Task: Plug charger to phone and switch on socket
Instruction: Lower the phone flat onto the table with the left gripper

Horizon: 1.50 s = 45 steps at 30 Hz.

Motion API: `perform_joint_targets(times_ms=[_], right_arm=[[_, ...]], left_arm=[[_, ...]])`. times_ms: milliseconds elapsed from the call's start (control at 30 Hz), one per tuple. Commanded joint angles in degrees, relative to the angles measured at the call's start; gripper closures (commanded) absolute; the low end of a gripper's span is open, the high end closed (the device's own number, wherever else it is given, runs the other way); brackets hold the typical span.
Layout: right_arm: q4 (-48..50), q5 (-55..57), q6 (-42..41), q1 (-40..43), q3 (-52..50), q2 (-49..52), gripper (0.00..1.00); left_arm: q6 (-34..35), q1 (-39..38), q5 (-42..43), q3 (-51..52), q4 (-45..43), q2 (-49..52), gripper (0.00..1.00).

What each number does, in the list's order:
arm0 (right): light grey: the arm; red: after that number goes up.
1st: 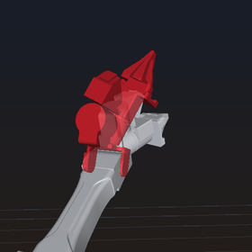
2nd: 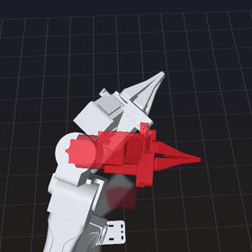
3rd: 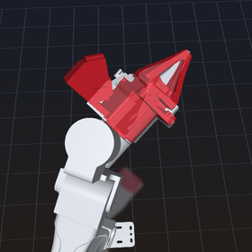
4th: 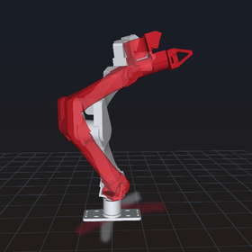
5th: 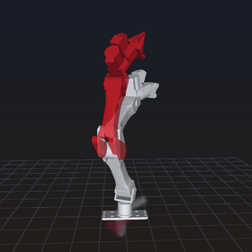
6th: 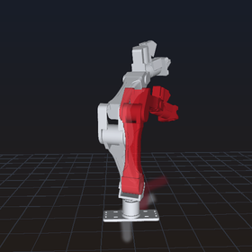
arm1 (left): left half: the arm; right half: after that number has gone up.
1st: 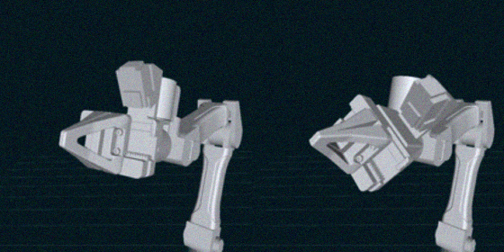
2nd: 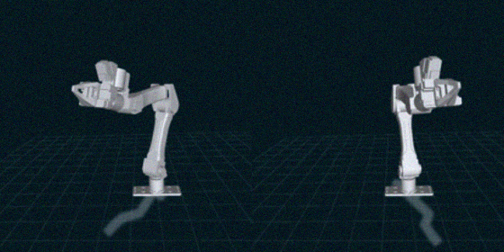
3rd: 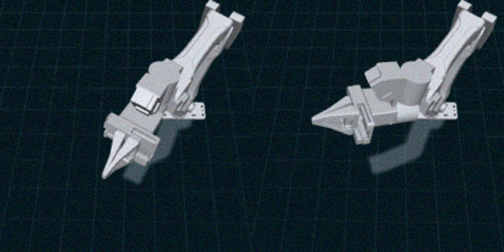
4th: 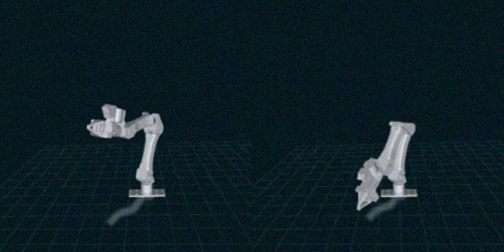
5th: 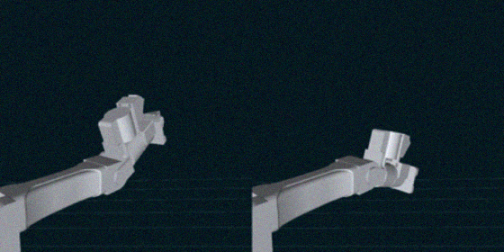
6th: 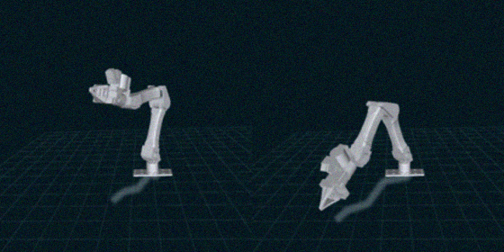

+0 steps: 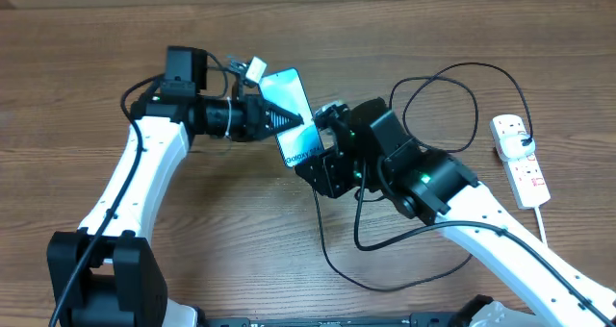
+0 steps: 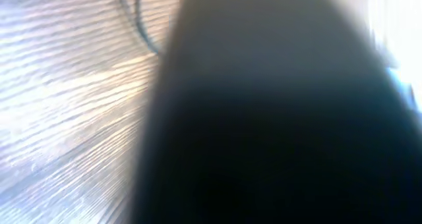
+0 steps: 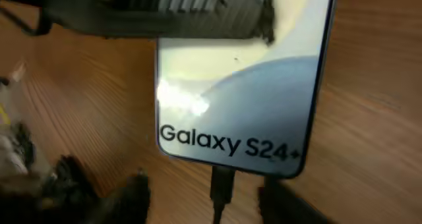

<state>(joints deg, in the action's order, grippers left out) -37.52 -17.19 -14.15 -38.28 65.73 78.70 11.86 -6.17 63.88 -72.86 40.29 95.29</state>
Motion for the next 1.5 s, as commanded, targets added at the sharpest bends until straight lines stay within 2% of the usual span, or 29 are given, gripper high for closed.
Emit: perform_joint_targets(times_ms=[0,100,200,367,467,633,867,1033,1233,1367,1467], right_arm=[[-1.95,1.95,0.44,0.59,2.56,-3.61,0.36],[-4.17,1.95,0.44,0.59,2.56,-6.03,0.23],[-6.38,1.97,0.44,0.59,2.56,-8.50,0.11],[-10.12,2.21,0.46,0.59,2.56,-11.34,0.01],[-11.98,2.21,0.46,0.59,2.56,-11.78,0.00],[-13.42,2.23,0.46,0.59,2.56,-11.78,0.00],[-13.86,5.27,0.46,0.57,2.56,-11.78,0.00],[-13.79,5.66,0.46,0.57,2.56,-11.76,0.00],[-13.77,6.27,0.44,0.57,2.56,-11.67,0.00],[-13.81,6.71,0.46,0.57,2.56,-11.45,0.00],[-13.79,6.73,0.46,0.57,2.56,-11.45,0.00]], left_arm=[[3.37,-2.43,-7.32,0.50,0.13,0.07,0.96],[2.10,-4.74,-12.26,0.50,0.17,0.09,0.96],[-2.58,-7.37,-13.88,0.50,0.17,0.31,0.96],[-6.56,-8.35,-13.88,0.50,0.20,4.24,0.96],[-7.10,-7.65,-13.00,0.50,0.22,8.96,0.96],[-12.68,-7.56,-4.68,0.50,0.20,18.73,0.96],[-13.35,-7.23,-7.34,0.50,0.35,23.74,0.95],[-12.85,-7.26,-14.88,0.50,1.79,23.98,0.85],[-12.63,-7.26,-16.09,0.50,2.58,23.98,0.78],[-10.62,-7.30,-18.99,0.50,2.60,23.98,0.66],[-9.49,-7.37,-20.22,0.50,2.51,23.98,0.65]])
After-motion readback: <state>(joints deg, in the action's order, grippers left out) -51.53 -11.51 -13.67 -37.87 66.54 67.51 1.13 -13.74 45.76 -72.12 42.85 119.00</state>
